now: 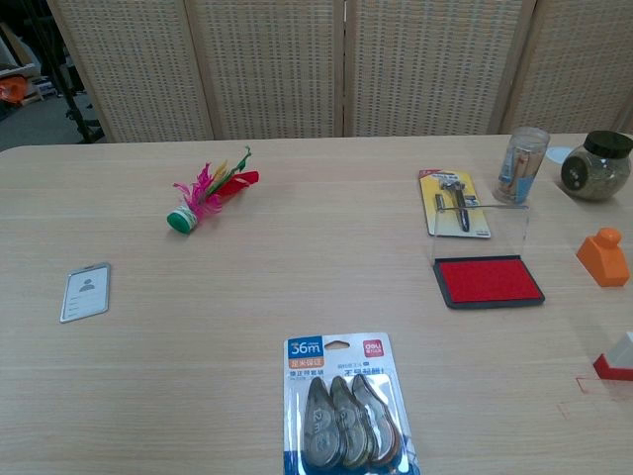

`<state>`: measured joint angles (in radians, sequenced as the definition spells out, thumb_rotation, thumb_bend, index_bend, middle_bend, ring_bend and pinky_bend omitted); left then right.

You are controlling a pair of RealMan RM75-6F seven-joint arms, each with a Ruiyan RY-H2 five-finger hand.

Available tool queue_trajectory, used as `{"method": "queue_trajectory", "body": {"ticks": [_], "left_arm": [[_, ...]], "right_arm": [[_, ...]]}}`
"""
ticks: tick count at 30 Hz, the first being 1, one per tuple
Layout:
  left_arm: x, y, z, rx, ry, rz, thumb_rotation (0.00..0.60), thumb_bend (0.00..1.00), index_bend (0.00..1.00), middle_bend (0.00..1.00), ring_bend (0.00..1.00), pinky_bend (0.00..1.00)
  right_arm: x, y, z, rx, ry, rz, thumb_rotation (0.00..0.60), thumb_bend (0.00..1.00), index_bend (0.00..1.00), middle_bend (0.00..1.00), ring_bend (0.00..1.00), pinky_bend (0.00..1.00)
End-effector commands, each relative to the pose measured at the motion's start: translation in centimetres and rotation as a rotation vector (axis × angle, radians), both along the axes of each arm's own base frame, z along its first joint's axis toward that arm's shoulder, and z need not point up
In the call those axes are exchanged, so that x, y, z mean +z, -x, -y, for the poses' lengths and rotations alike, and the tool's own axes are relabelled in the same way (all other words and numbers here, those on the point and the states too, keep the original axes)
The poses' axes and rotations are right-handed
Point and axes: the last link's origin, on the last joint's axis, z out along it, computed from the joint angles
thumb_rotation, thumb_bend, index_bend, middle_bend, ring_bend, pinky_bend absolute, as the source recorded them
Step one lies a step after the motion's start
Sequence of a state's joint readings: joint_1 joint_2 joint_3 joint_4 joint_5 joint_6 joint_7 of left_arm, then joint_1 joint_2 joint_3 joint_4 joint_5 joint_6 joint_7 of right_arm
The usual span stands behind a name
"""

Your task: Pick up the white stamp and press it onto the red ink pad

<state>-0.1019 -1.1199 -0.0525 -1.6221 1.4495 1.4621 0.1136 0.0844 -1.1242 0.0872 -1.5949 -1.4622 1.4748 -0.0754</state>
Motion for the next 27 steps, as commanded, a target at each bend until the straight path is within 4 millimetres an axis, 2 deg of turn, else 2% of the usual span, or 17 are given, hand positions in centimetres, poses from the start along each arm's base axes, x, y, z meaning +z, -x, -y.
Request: {"method": "queue_trajectory", "body": {"ticks": [1,12,16,18,19,21,24,27], "left_arm": [[0.0,0.0,0.0,-0.001,-0.001,0.001,0.600,0.00,0.00,0.00,0.00,0.00],[0.1,-0.1,0.2,-0.006,-0.002,0.005,0.600,0.00,0.00,0.00,0.00,0.00],[0.3,-0.2,0.3,-0.011,-0.010,0.010,0.600,0.00,0.00,0.00,0.00,0.00],[0.4,-0.2,0.3,-0.011,-0.012,0.012,0.600,0.00,0.00,0.00,0.00,0.00],[0.4,-0.2,0.3,-0.010,-0.013,0.013,0.600,0.00,0.00,0.00,0.00,0.00],[0.5,-0.1,0.3,-0.007,-0.015,0.012,0.600,0.00,0.00,0.00,0.00,0.00],[0.5,0.0,0.2,0.000,-0.015,0.013,0.600,0.00,0.00,0.00,0.00,0.00],[0.5,0.0,0.1,0.002,-0.019,0.011,0.600,0.00,0.00,0.00,0.00,0.00]], "right_arm": [[0.0,0.0,0.0,-0.002,0.001,-0.002,0.600,0.00,0.00,0.00,0.00,0.00],[-0.1,-0.2,0.3,0.053,0.007,-0.004,0.600,0.00,0.00,0.00,0.00,0.00],[-0.8,-0.3,0.6,0.079,-0.010,-0.011,0.600,0.00,0.00,0.00,0.00,0.00],[-1.2,-0.4,0.8,0.087,-0.020,-0.014,0.600,0.00,0.00,0.06,0.02,0.04],[-1.3,-0.5,0.9,0.091,-0.026,-0.017,0.600,0.00,0.00,0.09,0.05,0.08],[-2.0,-0.6,1.2,0.104,-0.050,-0.025,0.600,0.00,0.00,0.24,0.20,0.24],[-3.1,-1.0,1.7,0.124,-0.102,-0.022,0.600,0.00,0.00,0.49,0.48,0.59],[-4.8,-1.2,2.4,0.138,-0.186,-0.022,0.600,0.00,0.00,0.66,0.68,0.83]]}}
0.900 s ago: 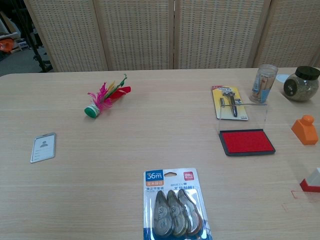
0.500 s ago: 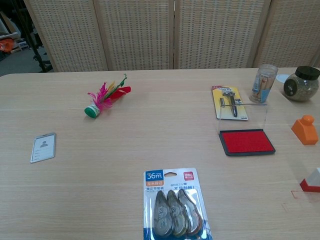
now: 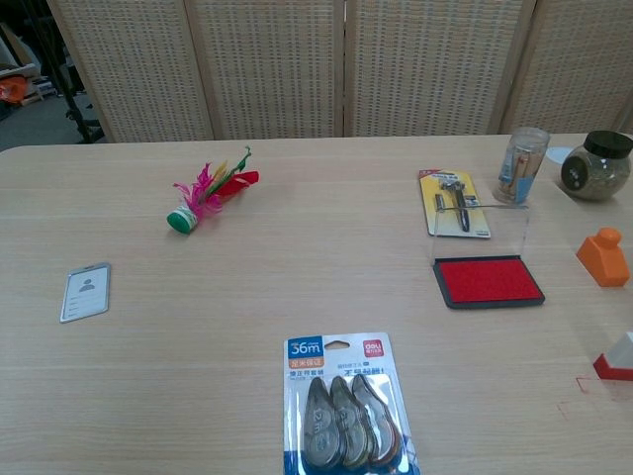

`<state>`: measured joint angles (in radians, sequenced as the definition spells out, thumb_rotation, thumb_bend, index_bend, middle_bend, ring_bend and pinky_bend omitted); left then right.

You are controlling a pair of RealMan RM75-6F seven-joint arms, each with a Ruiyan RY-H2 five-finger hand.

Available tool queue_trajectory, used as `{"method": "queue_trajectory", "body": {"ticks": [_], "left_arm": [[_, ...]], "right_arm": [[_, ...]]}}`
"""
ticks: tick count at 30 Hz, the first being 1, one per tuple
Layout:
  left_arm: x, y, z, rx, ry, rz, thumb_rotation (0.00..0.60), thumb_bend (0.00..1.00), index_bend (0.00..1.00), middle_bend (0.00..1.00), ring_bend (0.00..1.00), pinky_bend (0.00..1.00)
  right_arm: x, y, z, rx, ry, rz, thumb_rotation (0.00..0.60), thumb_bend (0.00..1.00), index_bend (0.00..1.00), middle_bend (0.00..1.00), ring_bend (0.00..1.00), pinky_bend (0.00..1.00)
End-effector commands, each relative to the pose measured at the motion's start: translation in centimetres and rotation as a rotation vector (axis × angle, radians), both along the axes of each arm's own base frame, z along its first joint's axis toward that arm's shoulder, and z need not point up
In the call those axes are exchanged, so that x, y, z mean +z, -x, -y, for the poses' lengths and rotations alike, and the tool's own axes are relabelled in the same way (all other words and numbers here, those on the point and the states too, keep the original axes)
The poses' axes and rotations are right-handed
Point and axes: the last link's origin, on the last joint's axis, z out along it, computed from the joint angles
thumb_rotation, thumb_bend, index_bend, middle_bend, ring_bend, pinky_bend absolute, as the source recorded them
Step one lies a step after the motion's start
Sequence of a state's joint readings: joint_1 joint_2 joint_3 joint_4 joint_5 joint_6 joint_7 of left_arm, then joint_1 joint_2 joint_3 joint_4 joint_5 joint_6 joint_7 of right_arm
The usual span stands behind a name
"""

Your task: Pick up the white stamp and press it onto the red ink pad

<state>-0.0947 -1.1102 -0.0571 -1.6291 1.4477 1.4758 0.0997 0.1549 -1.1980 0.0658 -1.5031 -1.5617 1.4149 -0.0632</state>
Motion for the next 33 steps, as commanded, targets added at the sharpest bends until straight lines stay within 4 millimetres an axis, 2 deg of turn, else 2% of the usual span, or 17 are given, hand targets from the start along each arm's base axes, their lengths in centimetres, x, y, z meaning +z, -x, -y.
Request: {"method": "queue_trajectory", "body": {"ticks": [1,4,9,12,21,33], "left_arm": [[0.0,0.0,0.0,0.003,0.000,0.000,0.600,0.00,0.00,0.00,0.00,0.00],[0.0,0.1,0.0,0.008,-0.002,0.003,0.600,0.00,0.00,0.00,0.00,0.00],[-0.1,0.2,-0.2,0.012,-0.002,0.000,0.600,0.00,0.00,0.00,0.00,0.00],[0.0,0.2,-0.2,0.014,-0.006,0.002,0.600,0.00,0.00,0.00,0.00,0.00],[0.0,0.3,-0.3,0.021,-0.001,0.000,0.600,0.00,0.00,0.00,0.00,0.00],[0.1,0.3,-0.3,0.022,-0.002,0.004,0.600,0.00,0.00,0.00,0.00,0.00]], "right_arm": [[-2.0,-0.2,0.8,0.017,-0.100,-0.007,0.600,0.00,0.00,0.69,0.71,0.87],[-4.5,-0.5,1.7,0.023,-0.228,-0.008,0.600,0.00,0.00,0.75,0.81,0.97],[-5.8,-0.7,2.3,0.032,-0.296,-0.007,0.600,0.00,0.03,0.80,0.86,1.00],[-6.2,-0.8,2.5,0.025,-0.318,-0.017,0.600,0.00,0.16,0.82,0.88,1.00],[-7.0,-0.6,2.8,-0.033,-0.328,-0.024,0.600,0.00,0.39,0.84,0.91,1.00],[-8.3,-0.5,3.0,-0.053,-0.361,-0.019,0.600,0.17,0.42,0.84,0.91,1.00]]}}
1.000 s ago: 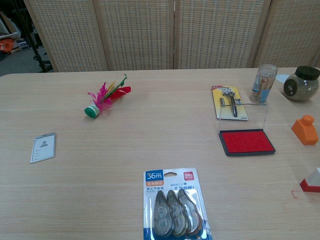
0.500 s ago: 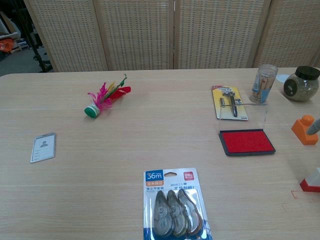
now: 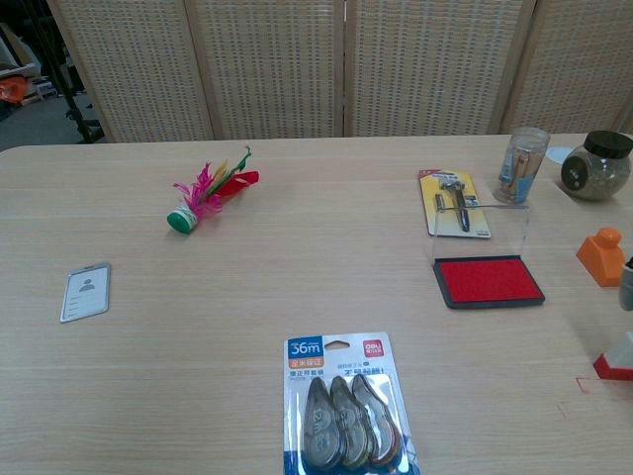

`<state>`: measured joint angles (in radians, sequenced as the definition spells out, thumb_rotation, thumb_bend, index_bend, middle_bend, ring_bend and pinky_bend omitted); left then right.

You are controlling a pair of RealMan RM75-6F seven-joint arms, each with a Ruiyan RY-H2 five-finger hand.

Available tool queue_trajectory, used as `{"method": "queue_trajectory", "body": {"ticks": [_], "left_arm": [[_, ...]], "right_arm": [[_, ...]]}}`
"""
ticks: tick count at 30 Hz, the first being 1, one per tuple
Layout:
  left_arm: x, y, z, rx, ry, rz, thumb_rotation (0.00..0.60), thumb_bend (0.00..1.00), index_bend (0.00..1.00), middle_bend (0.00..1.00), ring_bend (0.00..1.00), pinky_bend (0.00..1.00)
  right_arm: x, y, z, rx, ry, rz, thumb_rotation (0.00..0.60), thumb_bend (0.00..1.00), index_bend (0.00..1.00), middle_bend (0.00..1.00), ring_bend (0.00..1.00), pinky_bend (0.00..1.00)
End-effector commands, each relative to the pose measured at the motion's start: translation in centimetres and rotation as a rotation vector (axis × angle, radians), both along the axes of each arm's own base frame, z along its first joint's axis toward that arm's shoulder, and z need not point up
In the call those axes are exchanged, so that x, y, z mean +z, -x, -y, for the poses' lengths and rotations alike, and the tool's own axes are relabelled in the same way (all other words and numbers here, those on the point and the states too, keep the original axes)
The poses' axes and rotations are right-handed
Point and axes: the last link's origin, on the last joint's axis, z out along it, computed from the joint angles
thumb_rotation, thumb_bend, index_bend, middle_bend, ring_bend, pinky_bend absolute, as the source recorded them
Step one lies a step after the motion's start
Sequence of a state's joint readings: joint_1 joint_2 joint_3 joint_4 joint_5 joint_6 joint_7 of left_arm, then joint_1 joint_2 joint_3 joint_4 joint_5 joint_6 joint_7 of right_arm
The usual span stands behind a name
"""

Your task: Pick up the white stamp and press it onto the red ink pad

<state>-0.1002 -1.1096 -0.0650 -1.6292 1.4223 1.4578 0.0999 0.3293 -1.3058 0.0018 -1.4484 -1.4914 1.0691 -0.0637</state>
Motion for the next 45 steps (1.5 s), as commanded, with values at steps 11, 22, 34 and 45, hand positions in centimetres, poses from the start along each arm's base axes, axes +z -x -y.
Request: {"method": "queue_trajectory", "body": {"ticks": [11,22,34,45], "left_arm": [[0.0,0.1,-0.1,0.007,0.001,-0.004,0.600,0.00,0.00,0.00,0.00,0.00],[-0.1,0.1,-0.1,0.012,0.002,-0.008,0.600,0.00,0.00,0.00,0.00,0.00],[-0.1,0.2,-0.1,0.012,0.002,-0.006,0.600,0.00,0.00,0.00,0.00,0.00],[-0.1,0.2,-0.1,0.013,0.003,-0.005,0.600,0.00,0.00,0.00,0.00,0.00]], "right_arm": [[-0.7,0.3,0.3,-0.014,-0.011,-0.019,0.600,0.26,0.42,0.84,0.91,1.00],[-1.1,0.6,0.5,-0.028,-0.028,-0.023,0.600,0.32,0.42,0.84,0.91,1.00],[-1.2,0.7,0.7,-0.038,-0.039,-0.032,0.600,0.36,0.43,0.84,0.91,1.00],[-1.4,0.6,0.7,-0.039,-0.047,-0.023,0.600,0.36,0.46,0.84,0.91,1.00]]}}
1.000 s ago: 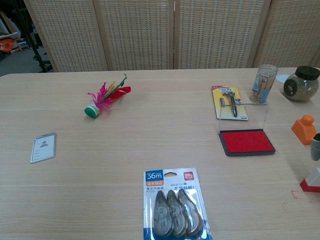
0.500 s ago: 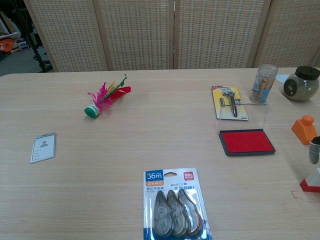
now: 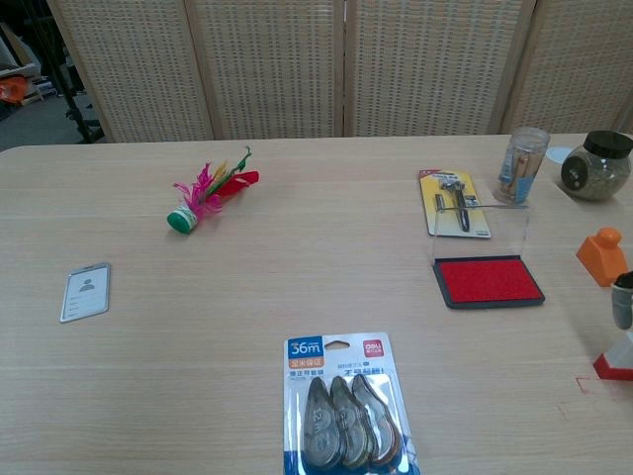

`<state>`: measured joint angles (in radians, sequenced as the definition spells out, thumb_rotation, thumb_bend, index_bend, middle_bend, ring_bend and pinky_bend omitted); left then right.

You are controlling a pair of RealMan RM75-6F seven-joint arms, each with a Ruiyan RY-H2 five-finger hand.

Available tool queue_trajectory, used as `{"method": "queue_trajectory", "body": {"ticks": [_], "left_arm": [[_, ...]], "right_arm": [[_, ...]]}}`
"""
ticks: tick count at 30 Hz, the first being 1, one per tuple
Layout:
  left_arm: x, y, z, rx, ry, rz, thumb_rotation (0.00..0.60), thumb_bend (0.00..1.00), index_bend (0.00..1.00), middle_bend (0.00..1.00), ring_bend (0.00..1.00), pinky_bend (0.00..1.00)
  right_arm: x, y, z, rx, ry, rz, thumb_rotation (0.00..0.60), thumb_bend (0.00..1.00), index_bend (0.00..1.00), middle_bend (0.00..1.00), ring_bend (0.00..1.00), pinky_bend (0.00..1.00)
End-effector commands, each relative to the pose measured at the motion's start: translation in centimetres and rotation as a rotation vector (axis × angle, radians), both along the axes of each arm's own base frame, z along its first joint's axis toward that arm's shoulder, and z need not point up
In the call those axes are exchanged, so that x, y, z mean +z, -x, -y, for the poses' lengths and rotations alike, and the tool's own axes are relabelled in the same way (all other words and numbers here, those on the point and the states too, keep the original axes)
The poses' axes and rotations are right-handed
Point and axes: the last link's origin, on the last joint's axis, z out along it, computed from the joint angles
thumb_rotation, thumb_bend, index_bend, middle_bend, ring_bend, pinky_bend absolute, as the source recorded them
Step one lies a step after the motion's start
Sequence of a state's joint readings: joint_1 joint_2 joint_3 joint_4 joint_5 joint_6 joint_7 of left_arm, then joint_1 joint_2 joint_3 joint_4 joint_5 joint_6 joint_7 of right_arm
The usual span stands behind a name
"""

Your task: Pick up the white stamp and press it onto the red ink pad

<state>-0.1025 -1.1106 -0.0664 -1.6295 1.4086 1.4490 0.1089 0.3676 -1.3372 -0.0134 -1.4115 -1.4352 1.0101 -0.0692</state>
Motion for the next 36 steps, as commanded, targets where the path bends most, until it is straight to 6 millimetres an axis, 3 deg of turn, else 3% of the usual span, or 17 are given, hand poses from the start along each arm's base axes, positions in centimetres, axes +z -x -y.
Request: {"method": "queue_trajectory", "body": {"ticks": [1,26,31,36], "left_arm": [[0.0,0.0,0.0,0.000,0.000,0.001,0.600,0.00,0.00,0.00,0.00,0.00],[0.2,0.1,0.0,0.000,-0.005,0.004,0.600,0.00,0.00,0.00,0.00,0.00],[0.3,0.1,0.0,0.002,-0.008,0.005,0.600,0.00,0.00,0.00,0.00,0.00],[0.5,0.1,0.0,0.001,-0.015,0.013,0.600,0.00,0.00,0.00,0.00,0.00]], "right_arm": [[0.0,0.1,0.0,-0.002,-0.003,-0.003,0.600,0.37,0.46,0.84,0.91,1.00],[0.3,-0.3,0.3,-0.004,-0.004,0.020,0.600,0.47,0.57,0.84,0.91,1.00],[1.4,-1.6,1.2,0.017,0.011,0.058,0.600,0.47,0.57,0.84,0.91,1.00],[3.1,-4.5,3.1,0.075,0.050,0.073,0.600,0.47,0.57,0.84,0.91,1.00]]}}
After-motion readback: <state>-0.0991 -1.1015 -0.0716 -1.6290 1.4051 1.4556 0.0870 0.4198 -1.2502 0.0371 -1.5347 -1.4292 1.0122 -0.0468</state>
